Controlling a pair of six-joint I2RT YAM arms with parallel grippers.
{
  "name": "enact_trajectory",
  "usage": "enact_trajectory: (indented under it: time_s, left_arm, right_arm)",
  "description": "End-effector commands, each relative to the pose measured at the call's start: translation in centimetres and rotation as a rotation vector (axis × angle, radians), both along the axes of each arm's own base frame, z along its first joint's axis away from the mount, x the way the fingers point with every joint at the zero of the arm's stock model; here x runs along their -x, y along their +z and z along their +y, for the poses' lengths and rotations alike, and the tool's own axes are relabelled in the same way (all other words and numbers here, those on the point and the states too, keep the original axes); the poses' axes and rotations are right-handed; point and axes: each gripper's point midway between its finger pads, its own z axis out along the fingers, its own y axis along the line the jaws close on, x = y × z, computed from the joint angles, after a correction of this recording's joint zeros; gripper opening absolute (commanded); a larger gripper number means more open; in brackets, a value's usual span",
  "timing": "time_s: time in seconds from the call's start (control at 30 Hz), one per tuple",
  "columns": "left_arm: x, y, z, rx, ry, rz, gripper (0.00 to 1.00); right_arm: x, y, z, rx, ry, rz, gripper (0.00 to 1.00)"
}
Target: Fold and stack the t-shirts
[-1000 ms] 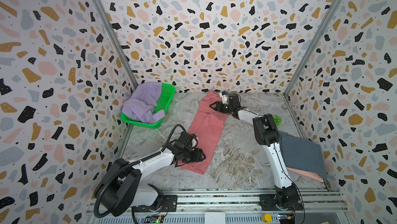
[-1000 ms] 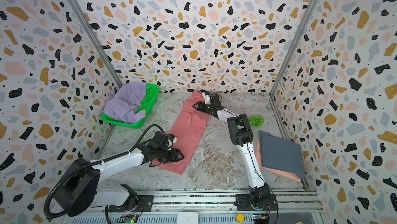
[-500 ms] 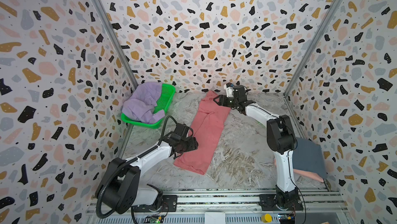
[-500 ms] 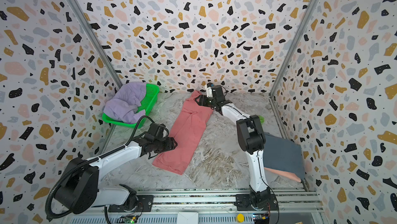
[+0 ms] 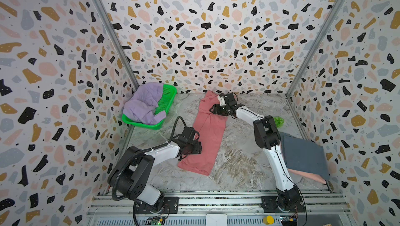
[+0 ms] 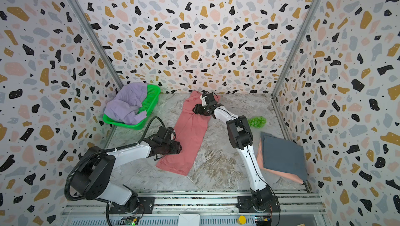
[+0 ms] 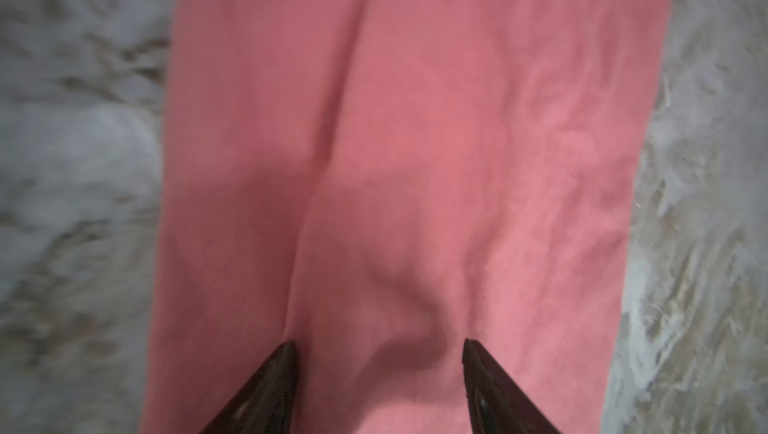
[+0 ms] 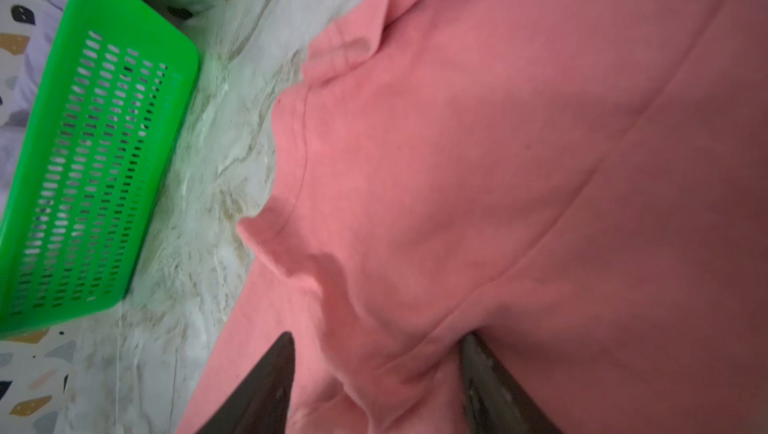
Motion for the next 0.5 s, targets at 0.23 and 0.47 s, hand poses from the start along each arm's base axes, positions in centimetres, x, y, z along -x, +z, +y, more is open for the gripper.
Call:
enact_trajectory:
  time_s: [0.23,0.47]
  left_arm:
    - [4.1,0.9,-4.2,0.074,-0.157,0.132,0.66]
    - [2.4,7.4,-4.1,0.169,-0.065,0.016,0.67]
  right_arm:
    - [-3.3,4.3,-3.6,-0.150,0.097,-0.130,0.64]
    - [2.1,12.9,-4.9,-0.088,0.120,-0.200,0.64]
